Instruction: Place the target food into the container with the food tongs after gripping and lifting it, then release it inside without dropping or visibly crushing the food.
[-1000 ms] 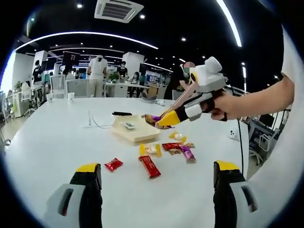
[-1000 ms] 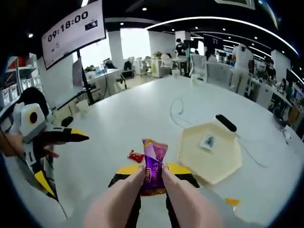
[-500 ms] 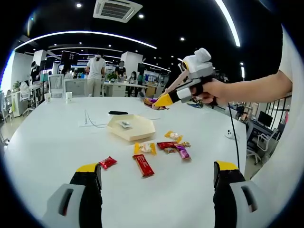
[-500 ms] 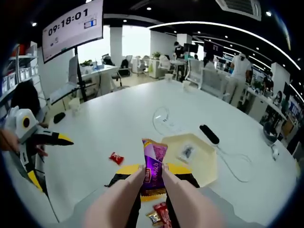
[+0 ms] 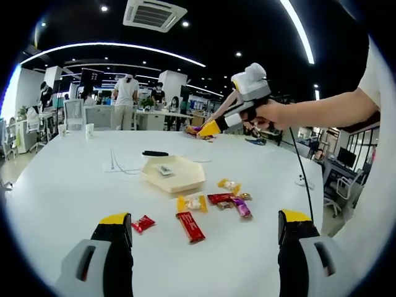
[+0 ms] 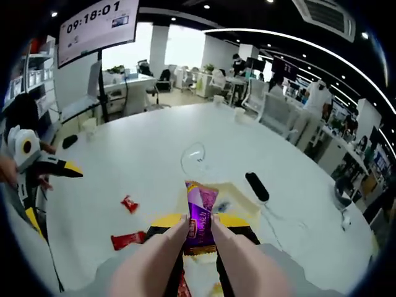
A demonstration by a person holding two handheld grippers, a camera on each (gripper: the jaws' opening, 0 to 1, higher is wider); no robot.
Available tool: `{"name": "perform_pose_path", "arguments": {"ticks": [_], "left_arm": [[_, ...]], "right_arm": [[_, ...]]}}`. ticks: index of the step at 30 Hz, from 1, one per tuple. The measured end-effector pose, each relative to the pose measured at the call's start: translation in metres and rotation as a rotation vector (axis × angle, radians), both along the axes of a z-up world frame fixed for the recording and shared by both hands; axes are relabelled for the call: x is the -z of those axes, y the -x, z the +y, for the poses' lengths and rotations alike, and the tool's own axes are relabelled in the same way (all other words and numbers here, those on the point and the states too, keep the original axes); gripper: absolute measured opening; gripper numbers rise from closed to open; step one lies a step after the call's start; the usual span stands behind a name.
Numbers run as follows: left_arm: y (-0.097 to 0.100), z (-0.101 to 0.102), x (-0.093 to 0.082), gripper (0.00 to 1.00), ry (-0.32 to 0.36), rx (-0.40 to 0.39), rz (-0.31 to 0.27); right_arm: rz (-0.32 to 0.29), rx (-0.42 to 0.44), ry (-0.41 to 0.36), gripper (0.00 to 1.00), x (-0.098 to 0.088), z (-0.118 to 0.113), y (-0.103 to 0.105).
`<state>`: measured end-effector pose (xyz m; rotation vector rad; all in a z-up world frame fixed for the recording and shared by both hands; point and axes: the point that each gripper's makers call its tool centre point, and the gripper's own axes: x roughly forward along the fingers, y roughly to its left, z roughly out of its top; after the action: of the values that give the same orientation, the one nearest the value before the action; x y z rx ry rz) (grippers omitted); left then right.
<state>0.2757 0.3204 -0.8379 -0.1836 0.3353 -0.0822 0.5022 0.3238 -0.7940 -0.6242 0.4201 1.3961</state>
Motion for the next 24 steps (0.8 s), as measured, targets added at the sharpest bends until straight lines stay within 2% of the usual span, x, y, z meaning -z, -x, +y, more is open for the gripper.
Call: {"name": "perform_pose_path", "arguments": {"ticks": [4,5,8,10,14,18,21,24], "left_arm": [[-0.002,0.013,-0.009,0.99,0.009,-0.042,-0.030],[-0.002,0.016,-0.010,0.99,0.016,-0.054,-0.033],[-0.002,0.016,-0.006,0.99,0.020,-0.065,-0.027],[-0.002,0.016,-0.004,0.99,0.026,-0.068,-0.023],[-0.001,0.015,-0.004,0.99,0.033,-0.078,-0.026],[-0.001,0.017,-0.002,0.99,0.036,-0.094,-0.023],[-0.004,0.021,-0.003,0.99,0.049,-0.110,-0.030],[-0.009,0.024,-0.003,0.99,0.057,-0.111,-0.029]], "right_arm": [[-0.031,0.011,-0.003,0.18,-0.013,0.008,-0.022],[-0.035,0.019,-0.011,0.18,-0.023,0.010,-0.031],[-0.036,0.039,-0.034,0.18,-0.036,0.020,-0.052],[-0.038,0.038,-0.034,0.18,-0.039,0.023,-0.058],[-0.059,0.030,-0.009,0.18,-0.029,0.027,-0.067],[-0.034,0.038,0.001,0.18,-0.016,0.029,-0.071],[-0.020,0.026,0.027,0.19,0.005,0.029,-0.071],[-0.010,0.025,0.035,0.19,0.012,0.029,-0.070]]}}
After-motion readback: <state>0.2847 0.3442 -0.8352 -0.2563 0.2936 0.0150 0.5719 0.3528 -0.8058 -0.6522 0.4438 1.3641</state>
